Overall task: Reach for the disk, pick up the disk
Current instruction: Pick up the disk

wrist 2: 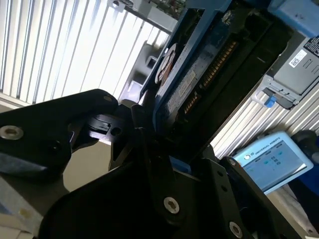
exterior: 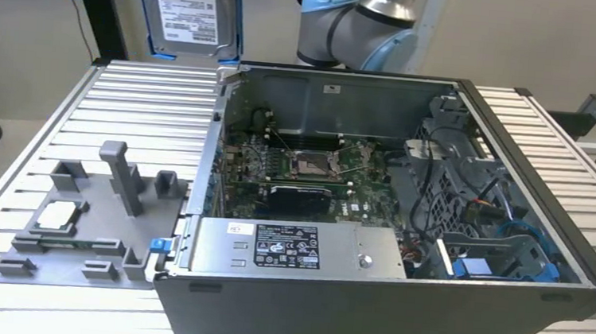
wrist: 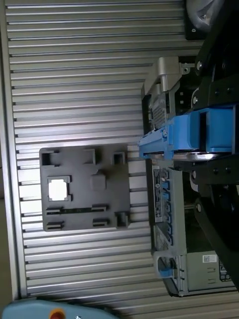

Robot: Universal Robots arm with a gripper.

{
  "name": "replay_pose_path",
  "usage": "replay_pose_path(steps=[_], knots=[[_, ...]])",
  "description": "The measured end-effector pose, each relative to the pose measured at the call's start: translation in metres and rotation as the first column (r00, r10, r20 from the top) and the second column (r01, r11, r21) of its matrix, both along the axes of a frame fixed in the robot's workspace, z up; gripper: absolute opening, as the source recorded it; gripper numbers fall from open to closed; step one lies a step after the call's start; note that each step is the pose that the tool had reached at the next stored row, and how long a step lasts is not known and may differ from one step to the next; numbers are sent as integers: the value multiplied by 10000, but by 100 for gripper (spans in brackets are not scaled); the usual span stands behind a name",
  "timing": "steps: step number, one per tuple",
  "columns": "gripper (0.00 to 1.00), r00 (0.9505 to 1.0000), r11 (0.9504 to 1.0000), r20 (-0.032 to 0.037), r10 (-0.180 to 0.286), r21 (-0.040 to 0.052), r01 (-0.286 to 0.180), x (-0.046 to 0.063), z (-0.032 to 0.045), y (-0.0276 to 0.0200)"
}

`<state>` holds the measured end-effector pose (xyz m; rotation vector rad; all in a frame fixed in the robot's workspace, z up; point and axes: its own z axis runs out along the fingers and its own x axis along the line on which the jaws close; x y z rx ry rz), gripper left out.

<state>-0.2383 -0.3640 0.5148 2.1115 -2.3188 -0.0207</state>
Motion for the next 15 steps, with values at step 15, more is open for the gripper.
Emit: replay_pose_path(steps=[15], knots=[[0,10000,10000,0,0,0,0,352,-2,0]])
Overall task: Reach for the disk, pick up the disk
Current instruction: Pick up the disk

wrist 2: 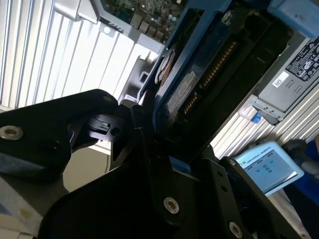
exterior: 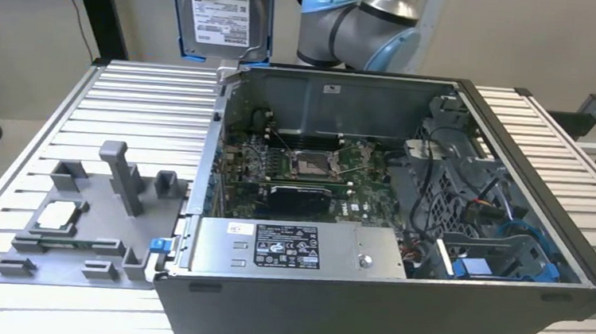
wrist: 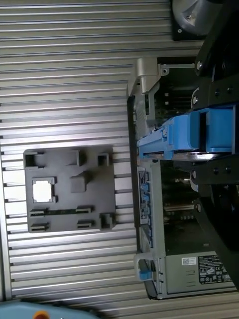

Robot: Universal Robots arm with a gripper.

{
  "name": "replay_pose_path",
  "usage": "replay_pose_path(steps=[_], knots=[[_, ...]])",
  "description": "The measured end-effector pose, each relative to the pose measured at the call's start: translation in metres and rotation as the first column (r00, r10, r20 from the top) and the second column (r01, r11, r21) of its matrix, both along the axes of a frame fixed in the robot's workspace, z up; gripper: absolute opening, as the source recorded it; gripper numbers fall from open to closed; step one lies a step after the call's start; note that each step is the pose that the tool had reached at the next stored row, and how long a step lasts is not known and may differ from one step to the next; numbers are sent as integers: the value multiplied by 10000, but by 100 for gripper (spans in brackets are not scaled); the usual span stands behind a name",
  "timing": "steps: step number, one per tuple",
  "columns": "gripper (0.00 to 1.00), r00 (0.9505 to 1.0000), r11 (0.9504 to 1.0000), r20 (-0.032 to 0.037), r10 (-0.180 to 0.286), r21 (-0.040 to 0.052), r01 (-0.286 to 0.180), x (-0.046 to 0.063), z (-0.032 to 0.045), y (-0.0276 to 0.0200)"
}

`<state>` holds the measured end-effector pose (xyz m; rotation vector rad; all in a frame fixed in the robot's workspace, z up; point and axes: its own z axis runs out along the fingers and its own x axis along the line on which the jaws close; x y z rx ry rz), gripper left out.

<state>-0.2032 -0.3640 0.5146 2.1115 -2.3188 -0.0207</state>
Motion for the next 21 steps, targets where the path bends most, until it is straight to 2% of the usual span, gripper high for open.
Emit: replay_pose_path(steps=[6,21], knots=[[0,10000,10000,-1,0,-1,0,149,0,0],[0,10000,10000,-1,1,-1,-1,768,-2,0]])
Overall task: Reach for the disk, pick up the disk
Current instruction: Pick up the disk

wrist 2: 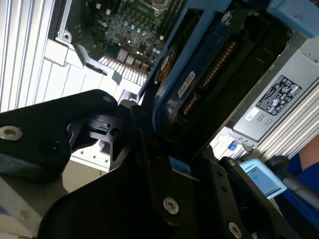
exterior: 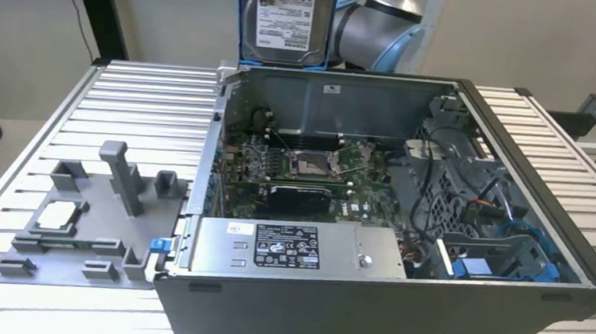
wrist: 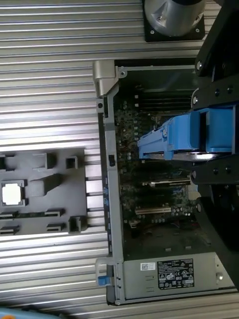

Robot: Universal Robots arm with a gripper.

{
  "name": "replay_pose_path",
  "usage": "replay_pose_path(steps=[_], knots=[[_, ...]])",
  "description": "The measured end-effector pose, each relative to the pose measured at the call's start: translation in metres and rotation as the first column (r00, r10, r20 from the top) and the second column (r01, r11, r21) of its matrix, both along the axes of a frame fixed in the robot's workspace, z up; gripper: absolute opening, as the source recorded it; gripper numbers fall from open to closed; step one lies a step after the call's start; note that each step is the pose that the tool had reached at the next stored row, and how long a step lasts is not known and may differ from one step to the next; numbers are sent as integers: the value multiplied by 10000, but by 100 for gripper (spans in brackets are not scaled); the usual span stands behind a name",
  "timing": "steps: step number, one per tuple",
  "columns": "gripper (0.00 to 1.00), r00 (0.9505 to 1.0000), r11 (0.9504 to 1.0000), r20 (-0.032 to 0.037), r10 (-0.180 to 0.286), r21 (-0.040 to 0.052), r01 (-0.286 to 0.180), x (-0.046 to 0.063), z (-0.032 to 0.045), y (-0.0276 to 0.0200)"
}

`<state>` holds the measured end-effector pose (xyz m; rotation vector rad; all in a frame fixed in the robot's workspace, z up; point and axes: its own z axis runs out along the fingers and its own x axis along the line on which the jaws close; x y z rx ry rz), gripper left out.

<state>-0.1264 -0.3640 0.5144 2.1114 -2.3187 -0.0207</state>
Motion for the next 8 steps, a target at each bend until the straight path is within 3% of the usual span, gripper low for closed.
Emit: replay_pose_path(steps=[8], knots=[[0,10000,10000,0,-1,0,1,330,-1,0]])
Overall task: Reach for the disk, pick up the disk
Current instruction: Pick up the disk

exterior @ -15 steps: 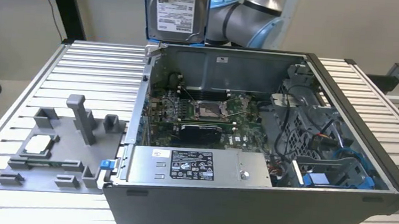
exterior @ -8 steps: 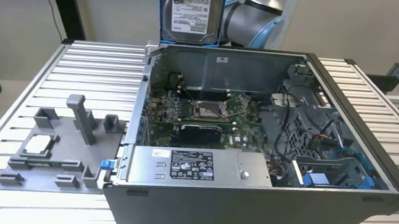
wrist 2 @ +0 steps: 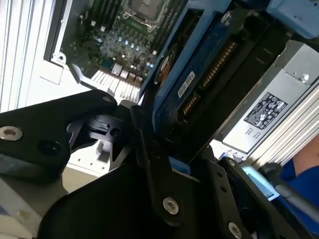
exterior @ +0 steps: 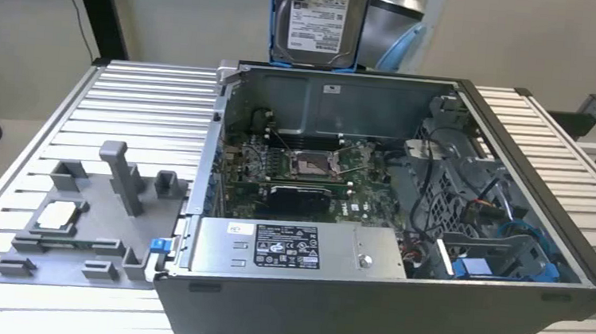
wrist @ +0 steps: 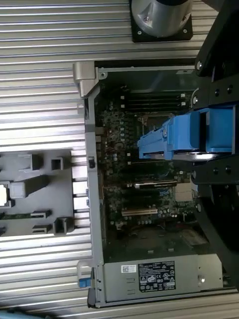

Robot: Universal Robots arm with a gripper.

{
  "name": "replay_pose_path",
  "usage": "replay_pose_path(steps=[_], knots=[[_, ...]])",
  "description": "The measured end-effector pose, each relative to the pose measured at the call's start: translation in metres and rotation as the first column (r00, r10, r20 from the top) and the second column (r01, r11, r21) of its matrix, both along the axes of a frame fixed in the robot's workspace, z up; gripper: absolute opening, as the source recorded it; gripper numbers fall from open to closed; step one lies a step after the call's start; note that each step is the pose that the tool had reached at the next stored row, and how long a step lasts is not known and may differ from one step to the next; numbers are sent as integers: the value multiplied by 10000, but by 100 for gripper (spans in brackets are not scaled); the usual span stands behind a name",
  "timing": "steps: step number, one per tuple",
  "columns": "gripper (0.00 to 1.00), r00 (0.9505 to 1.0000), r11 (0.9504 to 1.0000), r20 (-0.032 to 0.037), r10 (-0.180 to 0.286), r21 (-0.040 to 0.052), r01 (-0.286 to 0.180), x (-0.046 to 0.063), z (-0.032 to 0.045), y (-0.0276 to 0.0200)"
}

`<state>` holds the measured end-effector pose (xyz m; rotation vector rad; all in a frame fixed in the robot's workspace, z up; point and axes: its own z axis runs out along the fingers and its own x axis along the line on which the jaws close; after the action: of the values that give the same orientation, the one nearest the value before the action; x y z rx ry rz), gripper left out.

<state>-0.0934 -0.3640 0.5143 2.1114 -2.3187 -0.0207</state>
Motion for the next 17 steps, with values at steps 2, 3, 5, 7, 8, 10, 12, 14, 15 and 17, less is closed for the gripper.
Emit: replay_pose_path(steps=[2,3,5,7,8,10,12,14,15,17], knots=[[0,10000,10000,0,1,0,-1,82,0,0],[0,10000,10000,0,1,0,-1,125,-1,0],[0,10000,10000,0,0,0,0,202,-1,0],[0,10000,10000,0,0,0,0,280,-1,0],[0,10000,10000,0,0,0,0,320,-1,0],[0,10000,10000,0,0,0,0,402,-2,0],[0,10000,10000,0,1,0,-1,483,-1,0],[0,10000,10000,-1,1,-1,-1,559,-2,0],[0,10000,10000,-1,0,-1,0,597,-2,0],[0,10000,10000,-1,1,-1,-1,676,-2,0]])
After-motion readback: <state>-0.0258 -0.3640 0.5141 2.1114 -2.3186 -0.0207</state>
